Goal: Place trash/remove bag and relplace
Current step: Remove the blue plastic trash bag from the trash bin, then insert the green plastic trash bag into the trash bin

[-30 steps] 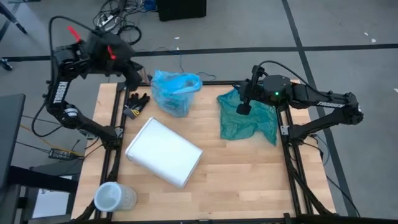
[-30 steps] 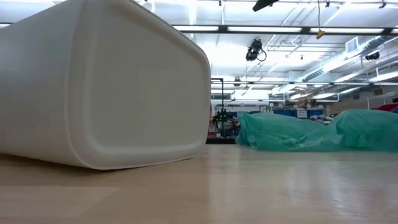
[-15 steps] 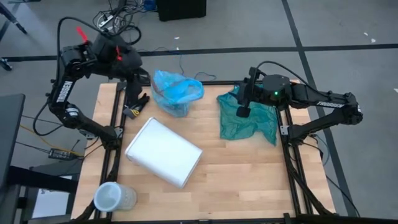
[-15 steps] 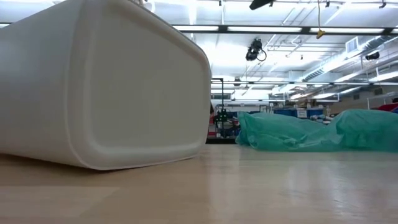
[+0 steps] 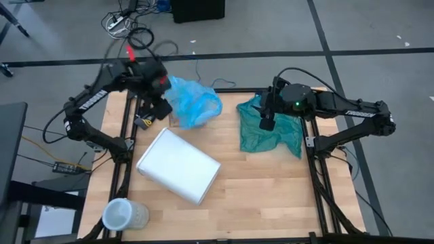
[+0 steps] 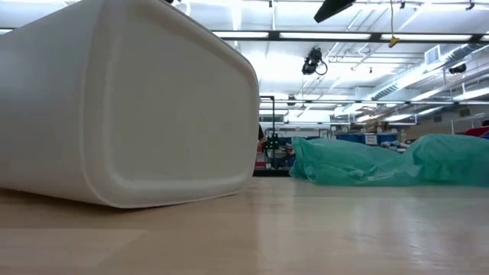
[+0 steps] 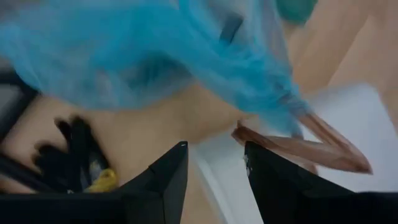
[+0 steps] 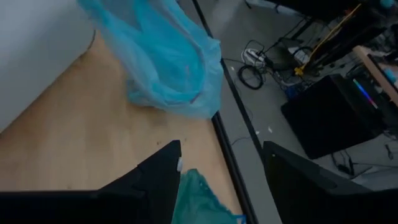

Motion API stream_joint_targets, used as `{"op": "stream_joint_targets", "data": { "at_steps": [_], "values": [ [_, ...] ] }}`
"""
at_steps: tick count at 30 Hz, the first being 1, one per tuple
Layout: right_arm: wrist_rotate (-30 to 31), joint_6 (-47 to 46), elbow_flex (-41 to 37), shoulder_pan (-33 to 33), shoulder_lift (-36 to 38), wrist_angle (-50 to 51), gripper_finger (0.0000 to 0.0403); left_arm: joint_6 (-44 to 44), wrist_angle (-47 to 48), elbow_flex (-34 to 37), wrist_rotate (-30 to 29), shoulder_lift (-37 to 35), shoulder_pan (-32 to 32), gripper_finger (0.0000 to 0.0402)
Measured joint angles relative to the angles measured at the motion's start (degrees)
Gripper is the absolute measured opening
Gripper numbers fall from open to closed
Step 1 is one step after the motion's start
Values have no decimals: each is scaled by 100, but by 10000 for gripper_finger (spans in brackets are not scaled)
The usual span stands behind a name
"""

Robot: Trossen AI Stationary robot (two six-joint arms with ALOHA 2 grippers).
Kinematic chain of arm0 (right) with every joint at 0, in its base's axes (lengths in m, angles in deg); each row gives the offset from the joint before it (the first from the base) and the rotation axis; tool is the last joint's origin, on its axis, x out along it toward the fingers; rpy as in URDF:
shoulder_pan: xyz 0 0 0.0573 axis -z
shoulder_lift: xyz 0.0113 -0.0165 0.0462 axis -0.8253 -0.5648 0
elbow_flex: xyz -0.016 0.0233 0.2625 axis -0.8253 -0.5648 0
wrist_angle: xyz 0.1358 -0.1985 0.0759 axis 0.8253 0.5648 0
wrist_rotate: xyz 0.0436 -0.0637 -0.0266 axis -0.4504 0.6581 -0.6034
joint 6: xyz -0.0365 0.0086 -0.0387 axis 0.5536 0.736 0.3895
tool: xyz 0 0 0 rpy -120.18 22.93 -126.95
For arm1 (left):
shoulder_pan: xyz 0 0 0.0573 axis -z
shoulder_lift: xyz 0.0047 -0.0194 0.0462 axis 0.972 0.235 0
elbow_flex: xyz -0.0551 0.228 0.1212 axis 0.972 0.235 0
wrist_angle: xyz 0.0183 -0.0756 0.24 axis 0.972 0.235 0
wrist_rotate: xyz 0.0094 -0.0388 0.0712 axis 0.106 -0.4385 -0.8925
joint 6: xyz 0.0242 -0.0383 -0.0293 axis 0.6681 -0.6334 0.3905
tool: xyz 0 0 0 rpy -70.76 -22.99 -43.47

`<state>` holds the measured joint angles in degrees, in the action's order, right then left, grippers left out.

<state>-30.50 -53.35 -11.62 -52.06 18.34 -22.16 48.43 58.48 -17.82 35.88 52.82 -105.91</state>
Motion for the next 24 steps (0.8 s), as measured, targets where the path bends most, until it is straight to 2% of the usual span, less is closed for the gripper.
{"op": "stream_joint_targets", "data": {
  "at_steps": [7,10,15,19,24],
  "values": [
    [-164,-118,0,0,0,228,213,-140,9,1392,-136,-349,102,168],
    [-183,-121,0,0,0,351,213,-372,0,1778,-70,-573,104,168],
    [-187,-121,0,0,0,485,211,-1192,6,1941,-52,-1186,102,168],
    [-196,-121,0,0,0,524,211,-1832,5,1941,188,-1714,125,168],
    [-358,-128,0,0,0,524,209,-2216,15,1937,-87,-2230,259,168]
  ]
}}
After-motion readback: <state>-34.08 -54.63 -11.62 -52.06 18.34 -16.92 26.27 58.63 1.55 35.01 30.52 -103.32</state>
